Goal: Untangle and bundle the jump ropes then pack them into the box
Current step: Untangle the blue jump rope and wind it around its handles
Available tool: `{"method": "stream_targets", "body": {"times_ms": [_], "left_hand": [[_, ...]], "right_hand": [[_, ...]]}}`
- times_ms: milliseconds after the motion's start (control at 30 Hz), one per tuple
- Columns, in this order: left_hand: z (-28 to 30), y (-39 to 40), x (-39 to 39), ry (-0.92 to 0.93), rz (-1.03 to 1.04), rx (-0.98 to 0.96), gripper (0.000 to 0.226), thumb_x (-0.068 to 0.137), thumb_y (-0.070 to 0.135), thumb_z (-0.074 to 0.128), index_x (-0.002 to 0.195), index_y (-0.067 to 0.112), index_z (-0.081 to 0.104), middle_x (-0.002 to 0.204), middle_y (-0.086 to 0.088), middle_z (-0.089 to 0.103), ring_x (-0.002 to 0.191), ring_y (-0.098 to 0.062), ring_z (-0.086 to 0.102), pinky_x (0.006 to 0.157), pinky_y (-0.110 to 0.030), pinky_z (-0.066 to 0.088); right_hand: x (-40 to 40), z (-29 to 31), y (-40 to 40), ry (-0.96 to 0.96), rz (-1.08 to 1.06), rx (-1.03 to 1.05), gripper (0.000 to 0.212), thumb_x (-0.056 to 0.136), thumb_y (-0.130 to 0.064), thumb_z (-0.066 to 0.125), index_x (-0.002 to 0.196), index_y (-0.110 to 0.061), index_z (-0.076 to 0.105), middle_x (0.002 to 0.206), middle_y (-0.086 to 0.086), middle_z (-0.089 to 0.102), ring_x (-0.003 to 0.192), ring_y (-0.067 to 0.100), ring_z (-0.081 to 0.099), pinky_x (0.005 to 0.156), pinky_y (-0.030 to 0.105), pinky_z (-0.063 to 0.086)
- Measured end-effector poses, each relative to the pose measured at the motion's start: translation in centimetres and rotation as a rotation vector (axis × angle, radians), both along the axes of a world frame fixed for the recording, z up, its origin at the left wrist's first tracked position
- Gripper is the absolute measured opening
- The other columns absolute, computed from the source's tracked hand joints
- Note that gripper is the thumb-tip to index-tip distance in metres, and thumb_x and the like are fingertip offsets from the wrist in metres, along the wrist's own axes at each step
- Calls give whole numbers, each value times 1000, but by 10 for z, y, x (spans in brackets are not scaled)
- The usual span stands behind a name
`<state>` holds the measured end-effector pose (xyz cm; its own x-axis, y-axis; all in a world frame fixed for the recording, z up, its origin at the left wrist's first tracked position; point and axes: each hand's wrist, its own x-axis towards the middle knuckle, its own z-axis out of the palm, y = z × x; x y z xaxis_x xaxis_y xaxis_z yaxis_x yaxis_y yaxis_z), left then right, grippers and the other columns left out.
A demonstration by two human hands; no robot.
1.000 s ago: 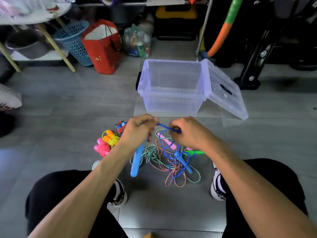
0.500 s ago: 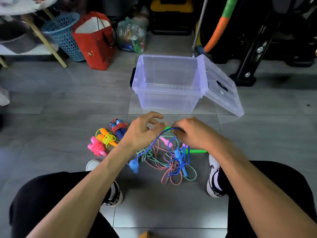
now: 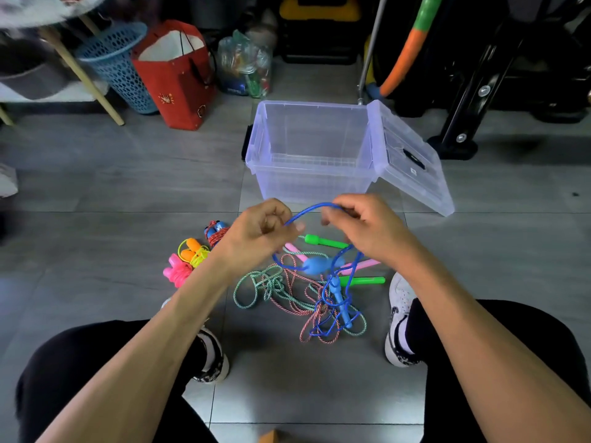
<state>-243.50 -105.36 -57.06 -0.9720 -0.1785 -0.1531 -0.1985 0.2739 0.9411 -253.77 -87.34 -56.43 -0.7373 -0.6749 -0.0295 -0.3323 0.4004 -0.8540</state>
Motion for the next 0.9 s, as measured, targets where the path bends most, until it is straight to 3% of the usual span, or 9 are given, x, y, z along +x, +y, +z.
{"method": "stream_targets", "body": {"times_ms": [133, 233, 300, 400, 467, 533, 700, 800, 900], "left_hand": [[-34, -10, 5, -281, -174, -441, 32, 82, 35, 71, 59, 22, 54, 59, 1, 52, 59, -17, 50, 60, -27, 39], [-48, -6, 12, -445, -20, -570, 46, 98, 36, 50, 57, 17, 39, 67, -6, 50, 78, -34, 58, 68, -34, 41], [-46, -3, 13, -493, 106, -487, 51, 100, 40, 44, 55, 15, 38, 60, -8, 49, 77, -38, 59, 70, -37, 44], [-33, 2, 6, -404, 140, -355, 56, 96, 45, 50, 50, 13, 41, 45, -2, 47, 51, -29, 52, 59, -35, 50], [-21, 8, 2, -348, 101, -276, 43, 90, 36, 62, 53, 18, 49, 41, 3, 48, 41, -20, 46, 51, -27, 45], [-13, 10, -1, -317, 70, -146, 18, 82, 13, 67, 71, 19, 54, 48, 2, 52, 43, -18, 47, 53, -28, 44], [-4, 10, -7, -159, 340, 640, 37, 79, -22, 48, 106, 3, 57, 85, -15, 59, 68, -26, 64, 67, -30, 57], [3, 4, -12, -104, 563, 909, 14, 95, 5, 54, 106, 4, 62, 90, -14, 67, 65, -21, 68, 57, -26, 57], [1, 0, -11, -407, 420, 688, 23, 94, 32, 59, 111, 16, 62, 88, -5, 69, 38, -8, 43, 36, -16, 36]], "right_hand": [[-10, 9, 5, -259, -264, -285, 28, 96, -17, 54, 70, -13, 63, 45, -6, 29, 41, 12, 27, 44, 25, 26], [-16, 7, 9, -313, -388, -268, 25, 91, -14, 58, 66, -10, 61, 44, -7, 28, 39, 9, 23, 44, 21, 19], [-14, 0, 9, -286, -323, -126, 17, 87, -12, 62, 70, -14, 64, 45, -7, 39, 39, 7, 31, 45, 22, 26], [-7, -13, 5, -277, -152, 34, 10, 86, -14, 65, 85, -24, 65, 59, -7, 60, 50, 5, 52, 53, 21, 39], [-1, -18, 1, -281, -86, 74, 2, 89, -25, 66, 90, -24, 64, 63, -9, 64, 55, 0, 57, 55, 18, 43], [1, -20, -2, -233, -83, 74, 17, 94, -33, 60, 85, -19, 65, 56, -10, 58, 51, -2, 52, 53, 16, 43], [-5, -23, 0, -109, -190, 27, 28, 99, -24, 51, 75, -21, 64, 56, 0, 48, 47, 7, 41, 49, 19, 36], [-5, -24, 1, -75, -121, 67, 26, 99, -25, 52, 77, -19, 65, 49, -11, 49, 46, 4, 40, 49, 19, 32], [1, -28, 0, 39, 63, 144, 30, 97, -28, 54, 75, -10, 62, 51, -4, 42, 48, 7, 31, 50, 25, 27]]}}
